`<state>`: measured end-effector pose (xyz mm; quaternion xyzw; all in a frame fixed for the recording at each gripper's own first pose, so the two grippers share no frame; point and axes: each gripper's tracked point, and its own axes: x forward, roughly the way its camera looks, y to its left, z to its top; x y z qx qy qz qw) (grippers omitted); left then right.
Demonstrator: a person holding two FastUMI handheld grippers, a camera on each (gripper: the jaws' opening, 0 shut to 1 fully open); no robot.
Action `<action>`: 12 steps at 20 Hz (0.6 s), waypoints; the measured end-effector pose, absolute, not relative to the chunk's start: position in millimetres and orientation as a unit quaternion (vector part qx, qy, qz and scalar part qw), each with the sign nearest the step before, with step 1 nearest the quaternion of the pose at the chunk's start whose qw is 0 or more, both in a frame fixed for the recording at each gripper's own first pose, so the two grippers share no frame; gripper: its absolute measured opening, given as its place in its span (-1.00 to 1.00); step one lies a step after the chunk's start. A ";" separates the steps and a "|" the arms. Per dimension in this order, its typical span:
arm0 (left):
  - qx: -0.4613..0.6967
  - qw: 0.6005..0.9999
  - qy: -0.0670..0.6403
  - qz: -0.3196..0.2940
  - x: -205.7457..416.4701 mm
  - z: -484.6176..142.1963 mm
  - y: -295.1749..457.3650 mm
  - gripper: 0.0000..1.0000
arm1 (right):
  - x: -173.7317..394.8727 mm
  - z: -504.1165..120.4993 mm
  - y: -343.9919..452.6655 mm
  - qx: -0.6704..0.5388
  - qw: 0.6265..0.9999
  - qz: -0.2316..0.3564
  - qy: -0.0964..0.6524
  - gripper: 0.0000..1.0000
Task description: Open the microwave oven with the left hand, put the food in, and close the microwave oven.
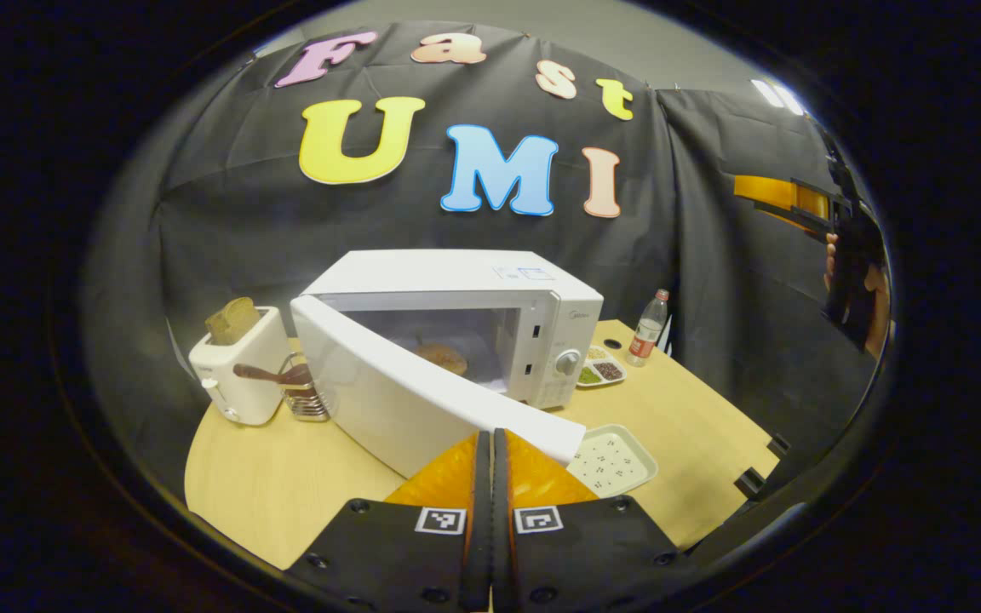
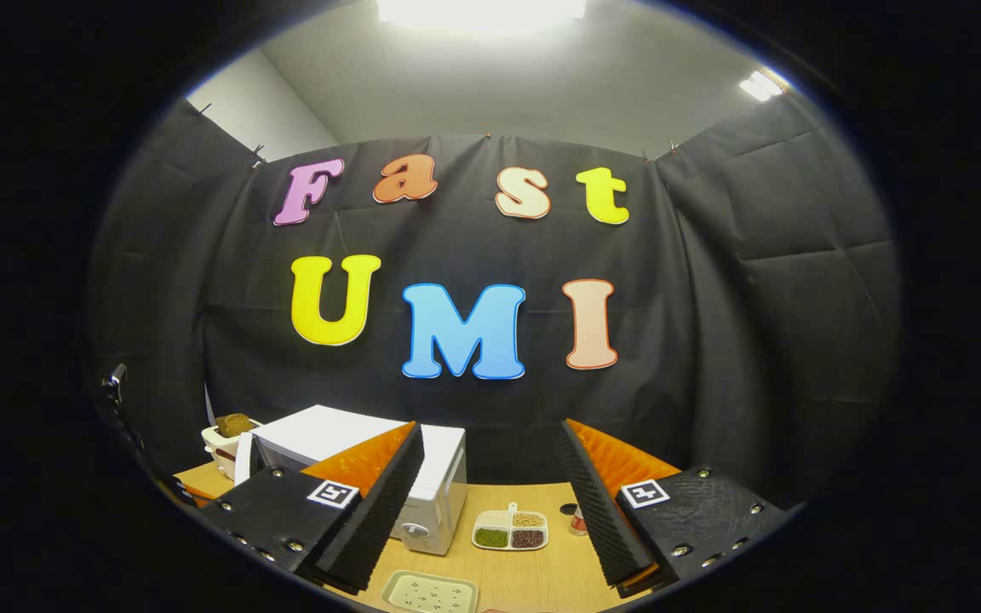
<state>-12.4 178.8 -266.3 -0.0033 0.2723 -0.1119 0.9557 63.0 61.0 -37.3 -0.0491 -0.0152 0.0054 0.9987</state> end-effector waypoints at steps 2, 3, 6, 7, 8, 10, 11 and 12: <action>-0.005 0.956 0.268 -0.117 -3.2 -266.4 171.1 -0.87 | 62.8 -38.2 55.4 -0.049 0.999 0.000 -0.013 0.92; -0.009 0.957 0.265 -0.118 1.5 -267.7 168.2 -0.86 | 62.9 -39.3 53.5 -0.047 0.999 -0.001 -0.011 0.92; -0.023 0.958 0.259 -0.120 16.4 -269.7 157.5 -0.87 | 62.3 -39.0 44.3 -0.042 0.999 -0.009 -0.007 0.92; -0.027 0.959 0.256 -0.122 20.6 -269.8 153.6 -0.87 | 61.6 -38.3 42.4 -0.042 0.999 -0.011 -0.008 0.92; -0.031 0.959 0.255 -0.124 25.7 -270.6 149.9 -0.87 | 61.2 -37.4 40.0 -0.044 0.999 -0.013 -0.008 0.92; -0.035 0.958 0.254 -0.131 34.9 -274.4 141.7 -0.87 | 62.4 -37.7 35.4 -0.046 0.999 -0.019 -0.007 0.92; -0.037 0.957 0.255 -0.134 38.4 -275.3 139.7 -0.86 | 62.4 -37.3 33.2 -0.046 0.999 -0.021 -0.006 0.92; -0.035 0.956 0.256 -0.138 42.1 -278.7 136.7 -0.87 | 60.4 -37.9 29.5 -0.045 0.999 -0.024 -0.006 0.92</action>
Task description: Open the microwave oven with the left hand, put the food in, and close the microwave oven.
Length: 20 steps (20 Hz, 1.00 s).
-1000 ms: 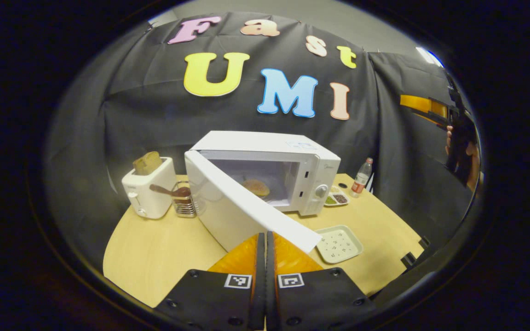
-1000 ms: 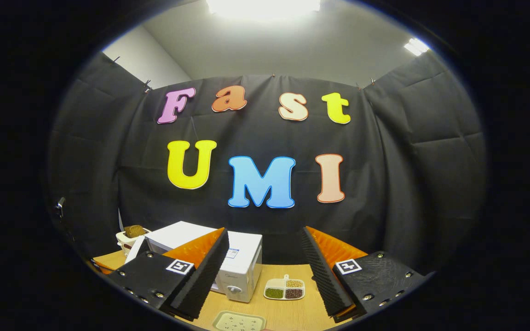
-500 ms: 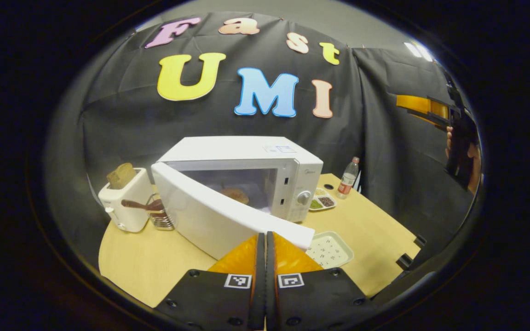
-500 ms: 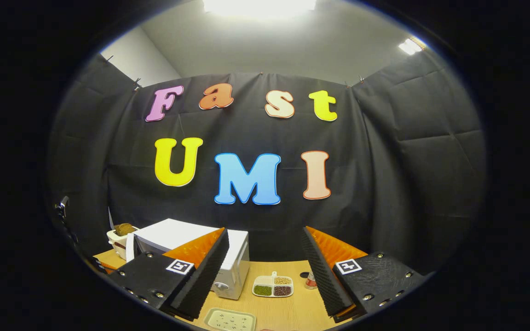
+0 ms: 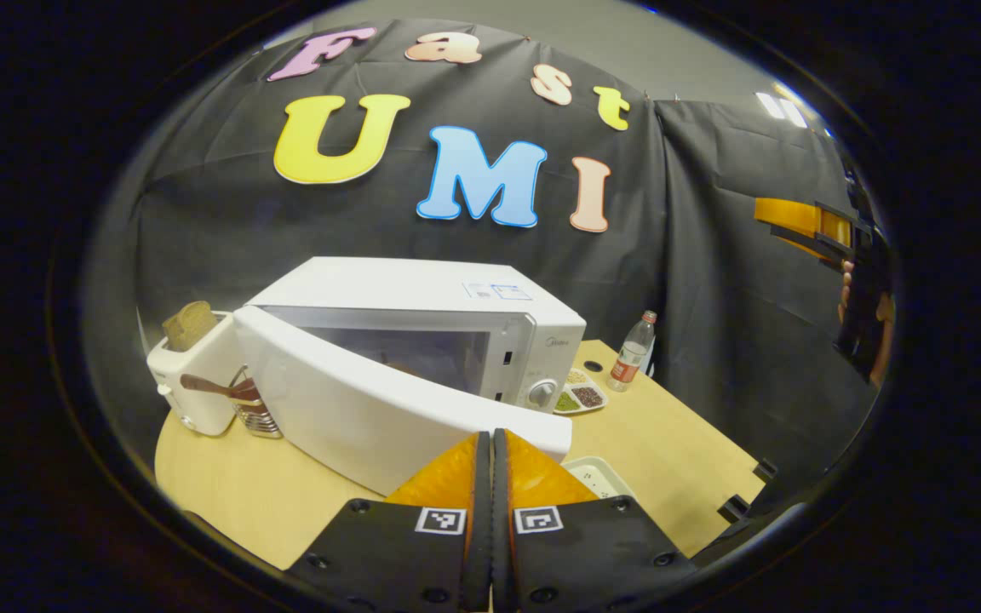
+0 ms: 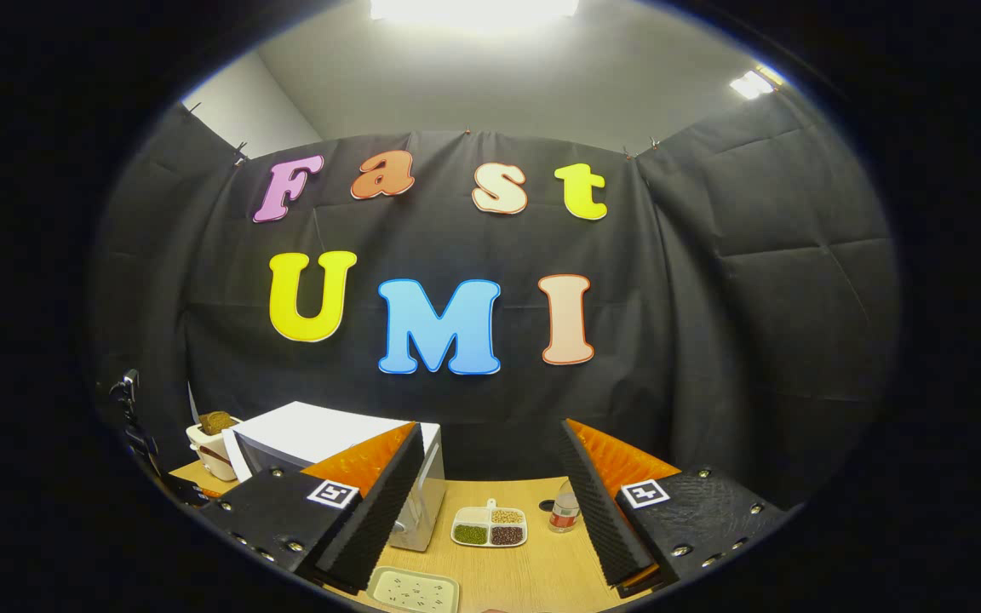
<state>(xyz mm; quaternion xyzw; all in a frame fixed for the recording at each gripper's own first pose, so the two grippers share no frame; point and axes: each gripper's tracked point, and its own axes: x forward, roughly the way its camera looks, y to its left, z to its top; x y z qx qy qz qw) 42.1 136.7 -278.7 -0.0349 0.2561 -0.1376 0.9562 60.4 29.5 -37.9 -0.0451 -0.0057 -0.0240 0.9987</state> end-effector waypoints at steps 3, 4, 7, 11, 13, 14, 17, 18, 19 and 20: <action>-0.030 0.954 0.260 -0.145 51.2 -284.5 130.7 -0.87 | 57.0 -39.4 20.7 -0.042 0.998 -0.036 -0.001 0.92; -0.030 0.954 0.260 -0.146 54.6 -284.7 128.7 -0.86 | 56.7 -39.6 17.8 -0.042 0.998 -0.040 0.001 0.92; -0.033 0.954 0.256 -0.150 68.6 -285.2 123.2 -0.88 | 54.9 -39.5 9.6 -0.039 0.998 -0.052 0.005 0.92; -0.033 0.955 0.252 -0.156 83.3 -286.8 112.9 -0.86 | 51.9 -39.9 -0.9 -0.042 0.997 -0.065 0.008 0.92; -0.035 0.954 0.254 -0.153 90.7 -289.9 109.1 -0.86 | 52.0 -38.3 -4.2 -0.043 0.997 -0.070 0.008 0.92; -0.037 0.954 0.256 -0.150 94.7 -290.2 107.6 -0.87 | 51.5 -38.7 -5.6 -0.043 0.997 -0.071 0.010 0.92; -0.050 0.956 0.252 -0.144 106.1 -290.9 101.6 -0.86 | 49.4 -38.5 -9.3 -0.048 0.996 -0.073 0.011 0.92; -0.054 0.955 0.255 -0.141 109.4 -292.9 100.1 -0.87 | 49.7 -36.9 -9.8 -0.047 0.996 -0.073 0.010 0.92; -0.059 0.955 0.256 -0.138 112.2 -295.2 99.4 -0.86 | 50.2 -35.9 -10.2 -0.048 0.996 -0.073 0.009 0.92; -0.064 0.955 0.257 -0.136 115.7 -295.6 98.5 -0.86 | 50.1 -37.3 -11.3 -0.050 0.996 -0.073 0.010 0.92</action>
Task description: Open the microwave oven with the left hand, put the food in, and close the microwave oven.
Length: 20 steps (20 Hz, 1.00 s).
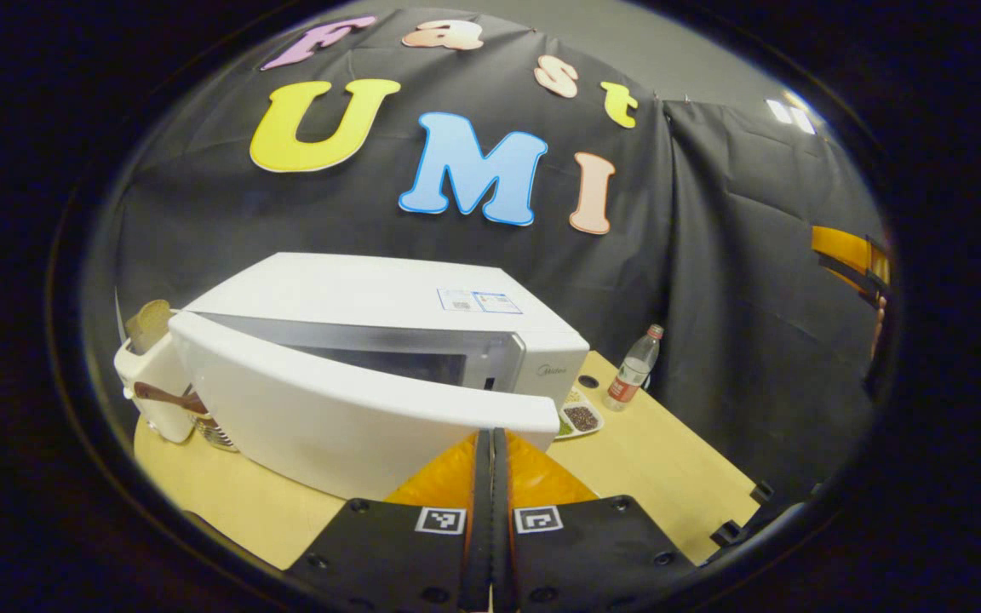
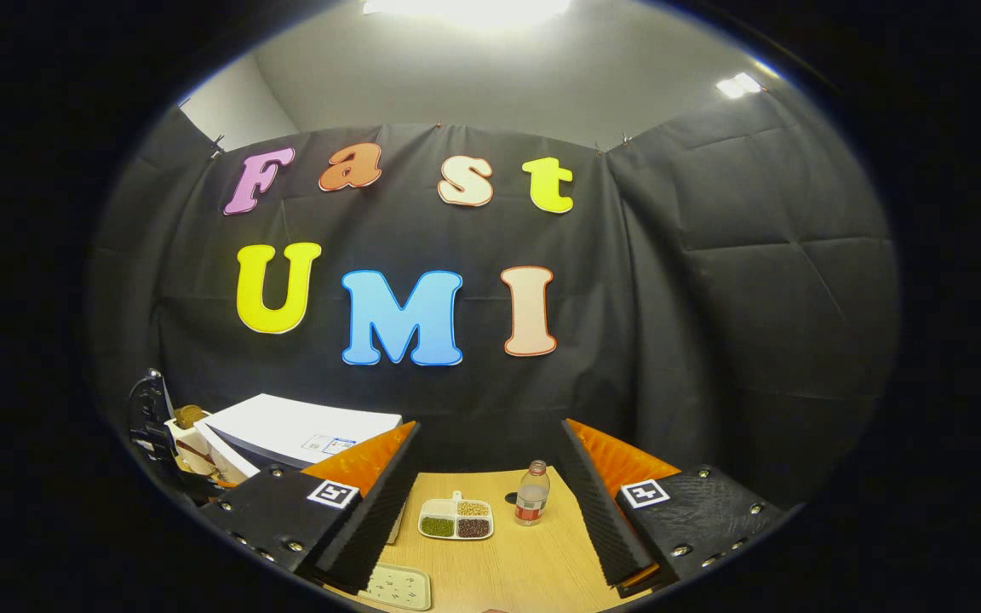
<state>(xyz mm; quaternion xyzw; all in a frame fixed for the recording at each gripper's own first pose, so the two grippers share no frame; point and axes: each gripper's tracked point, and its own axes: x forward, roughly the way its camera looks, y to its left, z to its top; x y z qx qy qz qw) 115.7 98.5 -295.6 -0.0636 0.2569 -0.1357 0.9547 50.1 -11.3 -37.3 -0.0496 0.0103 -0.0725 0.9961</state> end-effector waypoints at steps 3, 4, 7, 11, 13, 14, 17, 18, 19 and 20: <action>-0.072 0.955 0.256 -0.129 126.6 -295.3 95.0 -0.87 | 51.6 -37.5 -14.7 -0.052 0.996 -0.072 0.016 0.92; -0.073 0.955 0.256 -0.128 129.8 -294.8 93.2 -0.86 | 52.4 -37.0 -16.4 -0.053 0.996 -0.072 0.017 0.92; -0.077 0.956 0.253 -0.126 138.4 -293.2 90.3 -0.86 | 55.6 -35.8 -20.2 -0.053 0.996 -0.074 0.019 0.92; -0.085 0.956 0.254 -0.118 149.3 -293.5 88.5 -0.86 | 58.5 -38.3 -24.8 -0.055 0.995 -0.074 0.026 0.92; -0.089 0.960 0.244 -0.108 156.0 -289.3 88.8 -0.87 | 60.3 -39.2 -28.4 -0.053 0.995 -0.079 0.028 0.92; -0.094 0.960 0.241 -0.107 158.6 -288.3 86.7 -0.86 | 61.2 -37.5 -31.3 -0.050 0.995 -0.082 0.026 0.92; -0.091 0.960 0.247 -0.097 167.3 -296.9 85.9 -0.86 | 65.4 -39.3 -33.2 -0.048 0.995 -0.084 0.026 0.92; -0.090 0.959 0.251 -0.096 169.8 -300.1 85.1 -0.86 | 67.5 -38.8 -34.3 -0.049 0.995 -0.084 0.026 0.92; -0.089 0.959 0.250 -0.095 173.1 -300.4 84.5 -0.88 | 68.8 -38.1 -34.0 -0.048 0.995 -0.084 0.026 0.92; -0.088 0.960 0.248 -0.096 176.5 -299.7 83.6 -0.87 | 68.6 -40.0 -35.4 -0.049 0.995 -0.083 0.027 0.92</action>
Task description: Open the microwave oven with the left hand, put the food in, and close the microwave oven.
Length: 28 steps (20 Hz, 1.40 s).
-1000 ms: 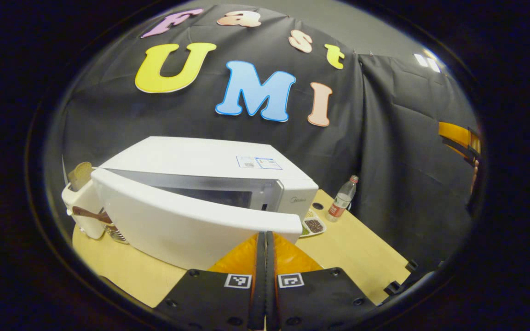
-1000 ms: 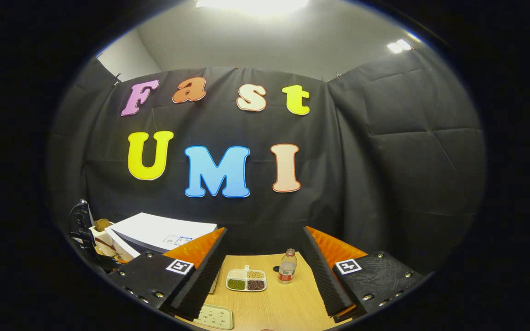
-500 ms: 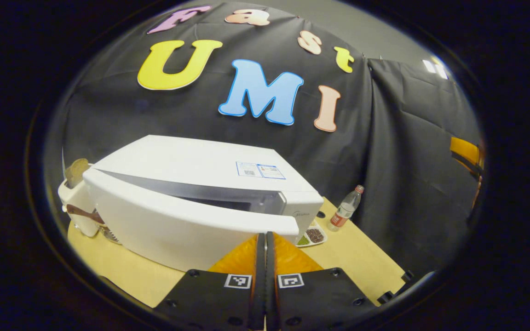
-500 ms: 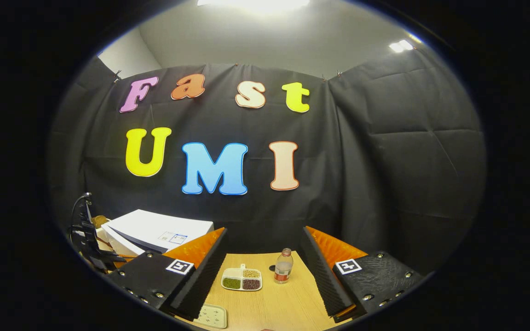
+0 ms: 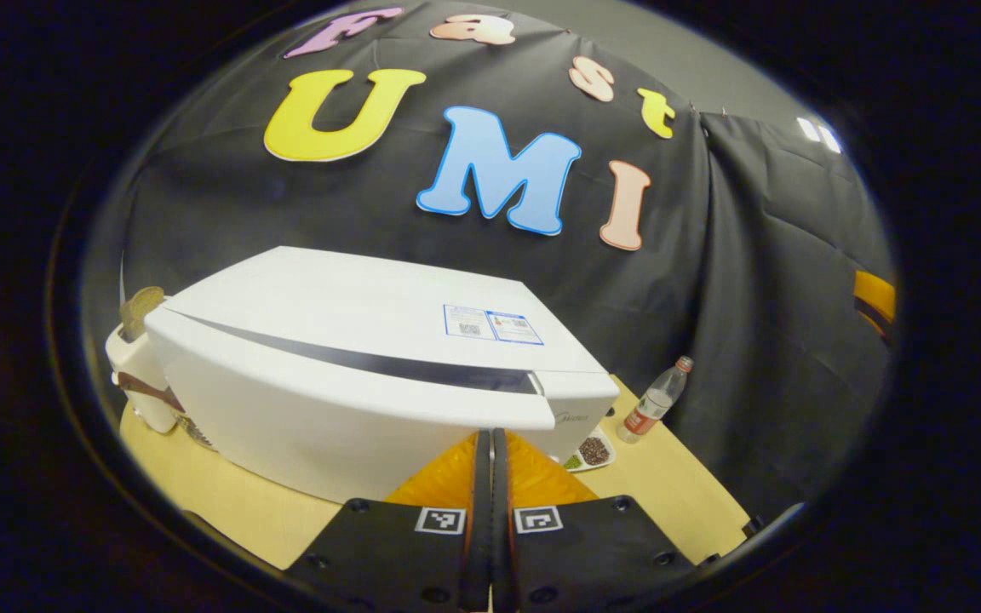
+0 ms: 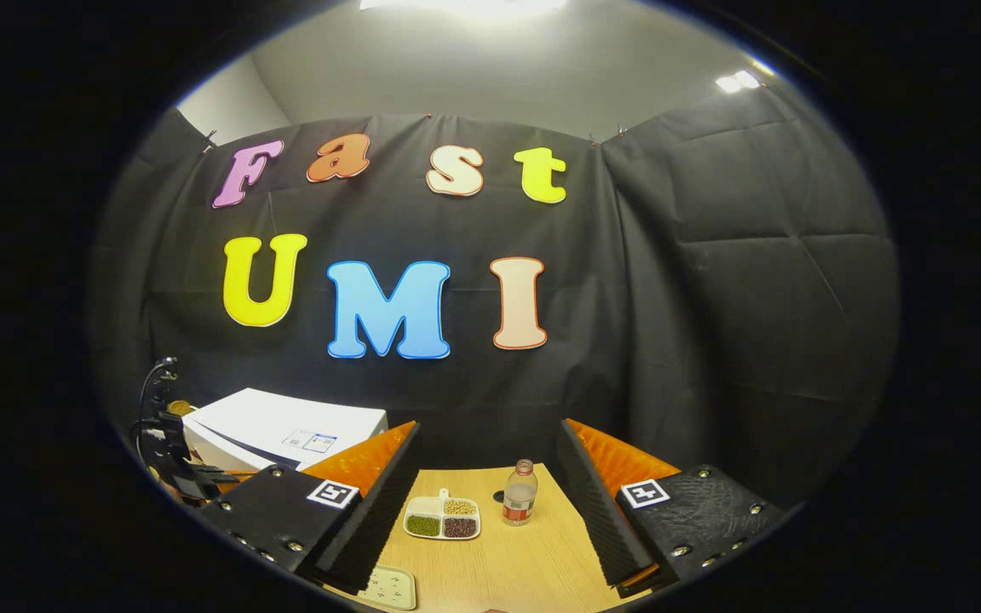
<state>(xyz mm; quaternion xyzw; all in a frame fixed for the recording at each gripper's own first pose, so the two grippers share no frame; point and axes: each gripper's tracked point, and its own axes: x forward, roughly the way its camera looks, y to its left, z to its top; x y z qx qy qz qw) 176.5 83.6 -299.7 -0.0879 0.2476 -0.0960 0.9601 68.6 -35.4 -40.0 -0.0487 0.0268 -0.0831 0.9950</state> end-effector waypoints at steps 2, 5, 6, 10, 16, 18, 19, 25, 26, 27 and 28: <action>-0.089 0.961 0.244 -0.099 181.5 -297.5 80.2 -0.86 | 70.1 -43.2 -36.9 -0.050 0.995 -0.083 0.031 0.92; -0.085 0.961 0.243 -0.101 187.9 -298.0 77.3 -0.86 | 75.6 -45.1 -38.2 -0.047 0.995 -0.085 0.038 0.92; -0.087 0.961 0.244 -0.101 189.0 -298.7 75.8 -0.86 | 76.8 -46.4 -40.8 -0.046 0.994 -0.086 0.039 0.92; -0.099 0.961 0.236 -0.101 191.7 -292.5 72.2 -0.87 | 78.1 -40.6 -44.7 -0.036 0.995 -0.088 0.027 0.92; -0.088 0.959 0.246 -0.110 187.7 -297.8 71.5 -0.86 | 87.4 -46.8 -42.6 -0.033 0.995 -0.088 0.034 0.92; -0.070 0.961 0.243 -0.108 190.1 -298.0 74.2 -0.87 | 89.1 -47.1 -41.9 -0.033 0.995 -0.087 0.032 0.92; -0.070 0.961 0.244 -0.108 189.3 -299.1 74.0 -0.86 | 90.2 -48.2 -40.7 -0.034 0.995 -0.086 0.032 0.92; -0.073 0.961 0.244 -0.111 189.2 -298.7 75.0 -0.87 | 94.8 -50.4 -35.3 -0.034 0.996 -0.079 0.037 0.92; -0.067 0.962 0.242 -0.107 191.2 -298.6 74.9 -0.87 | 94.9 -50.7 -33.7 -0.033 0.996 -0.077 0.038 0.92; -0.062 0.963 0.240 -0.104 192.6 -299.1 75.2 -0.84 | 95.2 -50.6 -33.4 -0.032 0.996 -0.076 0.039 0.92; -0.057 0.965 0.236 -0.100 196.5 -298.6 75.2 -0.87 | 96.3 -52.6 -33.7 -0.033 0.996 -0.076 0.041 0.92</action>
